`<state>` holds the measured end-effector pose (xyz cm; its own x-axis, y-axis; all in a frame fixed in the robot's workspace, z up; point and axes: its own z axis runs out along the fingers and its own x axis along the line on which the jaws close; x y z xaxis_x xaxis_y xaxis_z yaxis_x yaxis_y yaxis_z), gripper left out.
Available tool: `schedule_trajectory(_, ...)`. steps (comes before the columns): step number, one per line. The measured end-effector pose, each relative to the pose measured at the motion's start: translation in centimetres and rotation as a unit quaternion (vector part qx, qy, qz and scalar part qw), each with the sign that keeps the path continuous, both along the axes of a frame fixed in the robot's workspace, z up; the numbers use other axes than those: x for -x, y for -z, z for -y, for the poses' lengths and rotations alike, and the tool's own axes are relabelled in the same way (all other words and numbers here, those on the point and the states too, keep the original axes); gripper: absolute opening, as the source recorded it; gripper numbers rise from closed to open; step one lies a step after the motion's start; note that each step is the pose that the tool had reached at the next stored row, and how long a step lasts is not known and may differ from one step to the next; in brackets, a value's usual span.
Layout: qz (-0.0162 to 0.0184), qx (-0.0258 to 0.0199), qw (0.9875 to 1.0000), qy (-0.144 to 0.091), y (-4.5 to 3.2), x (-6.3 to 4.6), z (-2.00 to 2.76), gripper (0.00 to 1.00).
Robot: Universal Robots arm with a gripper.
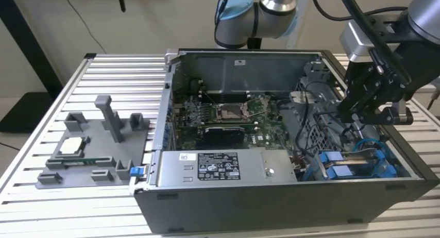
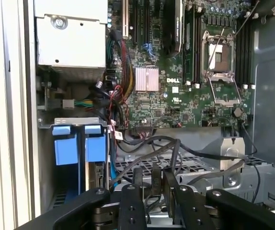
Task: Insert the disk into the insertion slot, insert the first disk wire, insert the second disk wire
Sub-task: 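Insert the first disk wire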
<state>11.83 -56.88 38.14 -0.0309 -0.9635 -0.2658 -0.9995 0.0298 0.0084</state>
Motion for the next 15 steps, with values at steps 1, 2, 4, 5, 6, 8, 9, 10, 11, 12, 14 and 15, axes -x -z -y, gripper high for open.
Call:
schedule_trajectory(1,0.0,-0.0002,1.0,0.0,0.0,0.04,0.0,1.0)
schedule_trajectory(2,0.0,-0.0003,1.0,0.001,0.0,0.05,0.0,1.0)
schedule_trajectory(4,0.0,-0.0008,1.0,0.001,0.0,0.05,-0.01,1.0)
schedule_trajectory(5,0.0,-0.0012,1.0,0.001,-0.01,0.05,-0.01,1.0)
schedule_trajectory(6,0.0,-0.0018,1.0,0.001,0.0,0.05,-0.01,1.0)
schedule_trajectory(8,0.0,-0.0032,1.0,0.001,0.0,0.05,0.0,1.0)
schedule_trajectory(9,0.0,-0.0038,1.0,0.0,0.0,0.05,-0.01,1.0)
schedule_trajectory(10,0.0,-0.0044,1.0,0.0,0.01,0.02,0.0,1.0)
schedule_trajectory(11,0.0,-0.0049,1.0,0.0,0.01,-0.01,0.0,1.0)
schedule_trajectory(12,0.0,-0.0055,1.0,-0.001,0.01,-0.05,0.0,1.0)
schedule_trajectory(14,0.0,-0.0063,1.0,-0.001,0.01,-0.16,-0.01,1.0)
schedule_trajectory(15,0.0,-0.0063,1.0,-0.001,0.01,-0.16,-0.01,1.0)
